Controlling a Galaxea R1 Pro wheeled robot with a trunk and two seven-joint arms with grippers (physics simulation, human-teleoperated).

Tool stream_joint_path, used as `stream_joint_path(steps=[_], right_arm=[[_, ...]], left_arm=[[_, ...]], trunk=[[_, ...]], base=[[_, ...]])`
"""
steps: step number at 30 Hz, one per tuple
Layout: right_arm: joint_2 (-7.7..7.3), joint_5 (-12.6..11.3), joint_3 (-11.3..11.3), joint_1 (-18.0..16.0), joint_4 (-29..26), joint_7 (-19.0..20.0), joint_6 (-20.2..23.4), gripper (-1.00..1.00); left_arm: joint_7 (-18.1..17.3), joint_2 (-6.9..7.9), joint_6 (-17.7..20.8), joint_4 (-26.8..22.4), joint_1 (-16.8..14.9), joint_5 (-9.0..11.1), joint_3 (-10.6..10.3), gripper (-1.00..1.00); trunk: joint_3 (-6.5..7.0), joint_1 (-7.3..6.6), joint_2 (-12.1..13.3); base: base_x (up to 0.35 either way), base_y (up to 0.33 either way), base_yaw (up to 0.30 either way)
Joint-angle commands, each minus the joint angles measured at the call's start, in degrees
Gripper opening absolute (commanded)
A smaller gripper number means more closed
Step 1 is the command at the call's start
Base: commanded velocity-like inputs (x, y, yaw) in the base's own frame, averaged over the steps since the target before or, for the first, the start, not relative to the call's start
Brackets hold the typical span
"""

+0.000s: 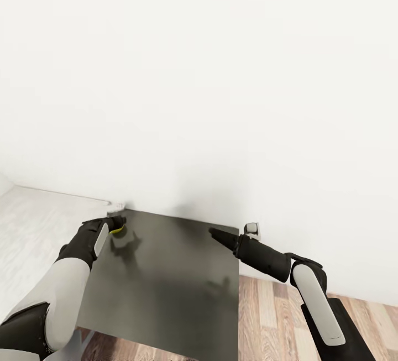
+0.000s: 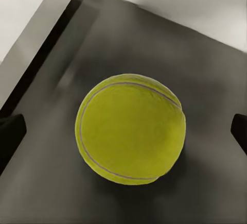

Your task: Put all the toys in the child's room - the three board games (two on the bed and one on the table), the two jigsaw puzzles on the table, and the tennis ball on the table - inside the toy box on the table in the child's room.

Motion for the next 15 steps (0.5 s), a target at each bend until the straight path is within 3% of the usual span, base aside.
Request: stream_joint_path(steps=[1,15], right_arm=[[-0.03,0.06,0.01,-0.03,-0.01,0.16,0.16,1.00],[0.05,0.07,0.02,-0.07,-0.01,0.19,0.18,1.00]], left_arm=[[-0.15,-0.04,0.28,-0.08,-0.08,-0.58,0.19,1.00],[-0.15,-0.05,0.26,-0.08,-0.08,-0.58,0.19,1.00]], trunk=[[-0.19,0.03,-0.11],[-1.42,0.03,-0.11]], base=[[0.000,0.000,0.000],[0.007,0.000,0.000]])
